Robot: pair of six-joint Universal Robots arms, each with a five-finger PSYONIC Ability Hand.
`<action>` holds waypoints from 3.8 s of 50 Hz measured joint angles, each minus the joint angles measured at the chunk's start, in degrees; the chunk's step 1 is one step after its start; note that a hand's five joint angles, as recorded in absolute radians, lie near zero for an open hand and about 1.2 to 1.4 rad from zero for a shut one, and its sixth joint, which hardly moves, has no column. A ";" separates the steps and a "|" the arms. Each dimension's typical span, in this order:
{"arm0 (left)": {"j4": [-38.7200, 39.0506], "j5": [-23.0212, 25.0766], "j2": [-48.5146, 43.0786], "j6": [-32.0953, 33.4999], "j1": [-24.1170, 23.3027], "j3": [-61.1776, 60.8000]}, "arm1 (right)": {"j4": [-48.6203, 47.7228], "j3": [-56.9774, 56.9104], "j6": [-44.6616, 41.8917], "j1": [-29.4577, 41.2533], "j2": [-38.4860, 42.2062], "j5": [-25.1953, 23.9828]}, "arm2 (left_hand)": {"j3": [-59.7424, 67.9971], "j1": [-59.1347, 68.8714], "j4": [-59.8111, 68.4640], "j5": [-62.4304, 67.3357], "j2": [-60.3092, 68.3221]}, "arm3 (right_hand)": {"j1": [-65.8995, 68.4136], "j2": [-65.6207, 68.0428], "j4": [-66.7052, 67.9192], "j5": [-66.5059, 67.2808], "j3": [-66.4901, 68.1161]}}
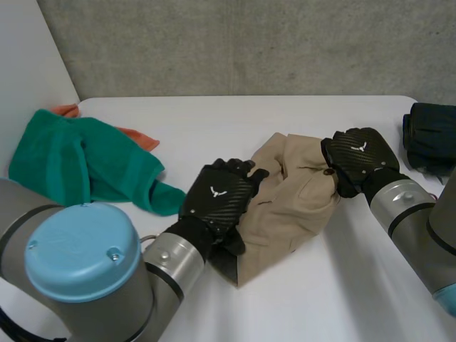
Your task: Fold the laundry.
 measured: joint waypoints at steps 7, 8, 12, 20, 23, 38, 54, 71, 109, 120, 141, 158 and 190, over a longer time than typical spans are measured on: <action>-0.73 0.55 -5.40 -6.58 -1.31 5.41 | -0.01 0.60 -0.15 0.85 -0.15 0.22 | 11.01 12.96 11.42 10.50 12.14 | 0.00 0.00 0.00 0.00 0.17; -0.72 0.51 -5.96 -6.79 -1.36 5.95 | 0.00 0.63 -0.14 0.88 -0.21 0.25 | 13.47 15.12 13.94 13.01 14.04 | 0.00 0.00 0.00 0.00 0.18; -0.66 0.14 -8.82 -7.25 -1.55 8.67 | 0.02 0.81 0.07 1.04 -0.85 0.38 | 28.99 30.94 29.42 28.19 29.74 | 0.00 0.00 0.00 0.00 0.18; -0.72 -0.48 -11.01 -7.02 -2.79 10.05 | 0.01 1.66 0.27 2.63 -2.88 0.39 | 50.94 49.70 51.61 49.74 52.03 | 0.00 0.00 0.00 0.00 0.24; -0.79 -1.64 -11.08 -6.79 -3.43 9.97 | 0.02 1.88 0.04 3.25 -3.58 0.44 | 55.11 50.63 56.20 53.50 56.16 | 0.00 0.00 0.00 0.00 0.24; -0.85 -8.80 0.13 1.72 2.15 9.50 | 1.72 -0.78 0.14 0.88 -6.53 0.57 | 56.02 50.63 56.95 53.53 56.91 | -43.28 -54.48 -54.35 -52.20 -56.03; -0.63 -8.83 9.75 10.28 7.92 4.17 | 18.34 -5.89 10.49 -13.81 -6.80 -10.29 | 56.03 50.63 56.96 53.53 56.98 | -43.28 -54.48 -54.35 -52.21 -56.03; 10.86 1.92 6.43 9.82 19.53 22.30 | 15.47 -5.87 11.71 -16.78 -5.30 -11.07 | 56.04 51.21 57.00 53.53 56.98 | -43.28 -54.48 -54.35 -52.21 -56.03; 7.98 4.85 8.48 0.88 6.28 6.61 | 11.56 -5.73 4.88 -16.66 -5.41 -11.64 | 5.25 5.76 5.52 4.64 5.74 | -43.27 -54.36 -54.34 -52.20 -55.94; -8.42 -1.03 15.71 11.67 6.62 -11.47 | 26.28 -6.55 -11.54 -16.68 -5.82 -11.92 | 24.49 26.70 24.97 23.90 24.99 | -24.54 -31.90 -33.08 -32.11 -33.30; -12.28 -5.33 3.98 10.13 7.26 -13.65 | 31.76 -5.66 -17.25 -12.34 8.83 -17.18 | 19.84 20.42 19.62 18.29 19.81 | -29.49 -39.17 -39.63 -37.43 -40.26; -1.98 -9.85 -7.16 12.09 7.53 -3.51 | 17.94 -18.04 -8.23 -2.97 21.10 -11.33 | 14.37 15.12 13.92 12.71 15.20 | -34.64 -45.22 -47.85 -45.79 -47.71; 11.37 -11.16 2.76 21.70 10.13 4.43 | 8.16 -23.94 -6.07 0.23 14.16 -4.90 | 56.02 52.96 56.95 53.20 56.74 | -0.05 -1.20 -1.27 -0.81 -1.81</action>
